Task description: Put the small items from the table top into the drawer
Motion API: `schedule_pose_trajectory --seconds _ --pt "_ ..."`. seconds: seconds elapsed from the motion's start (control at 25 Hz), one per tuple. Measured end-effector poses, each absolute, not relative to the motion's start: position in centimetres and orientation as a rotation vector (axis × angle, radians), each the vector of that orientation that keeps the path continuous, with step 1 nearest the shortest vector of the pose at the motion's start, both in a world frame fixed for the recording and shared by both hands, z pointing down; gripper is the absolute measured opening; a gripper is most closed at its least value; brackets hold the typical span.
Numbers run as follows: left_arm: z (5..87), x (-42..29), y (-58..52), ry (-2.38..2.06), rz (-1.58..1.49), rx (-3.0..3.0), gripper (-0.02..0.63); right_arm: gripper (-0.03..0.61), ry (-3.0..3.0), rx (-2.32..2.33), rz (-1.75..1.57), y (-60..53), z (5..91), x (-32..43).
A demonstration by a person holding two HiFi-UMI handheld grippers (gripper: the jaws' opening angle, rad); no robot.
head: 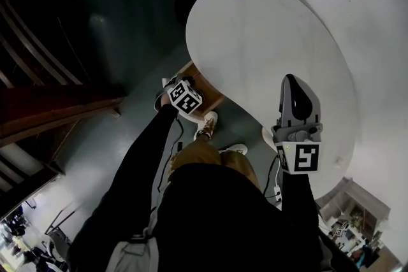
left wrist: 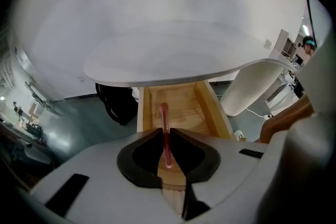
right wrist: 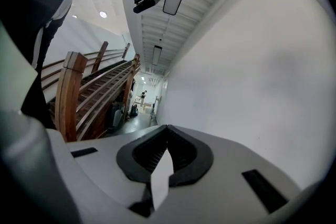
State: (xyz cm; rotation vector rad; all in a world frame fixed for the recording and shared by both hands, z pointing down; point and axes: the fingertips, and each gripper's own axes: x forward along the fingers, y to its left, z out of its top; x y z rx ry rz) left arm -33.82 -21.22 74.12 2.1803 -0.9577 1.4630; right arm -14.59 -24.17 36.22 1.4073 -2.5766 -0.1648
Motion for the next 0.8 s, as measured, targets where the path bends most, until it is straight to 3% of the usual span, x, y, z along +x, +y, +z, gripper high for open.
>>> schedule_pose_trajectory --seconds 0.12,0.2,0.8 --pt "74.1 -33.5 -21.5 -0.974 1.477 2.217 0.073 0.026 -2.58 1.42 -0.165 -24.0 36.0 -14.2" --pt "74.2 -33.3 -21.3 -0.96 1.473 2.229 0.181 0.026 -2.584 1.423 -0.164 -23.9 36.0 -14.3" --pt "73.5 -33.3 -21.0 -0.965 1.43 2.247 0.181 0.026 -2.565 1.444 -0.174 -23.0 35.9 -14.3"
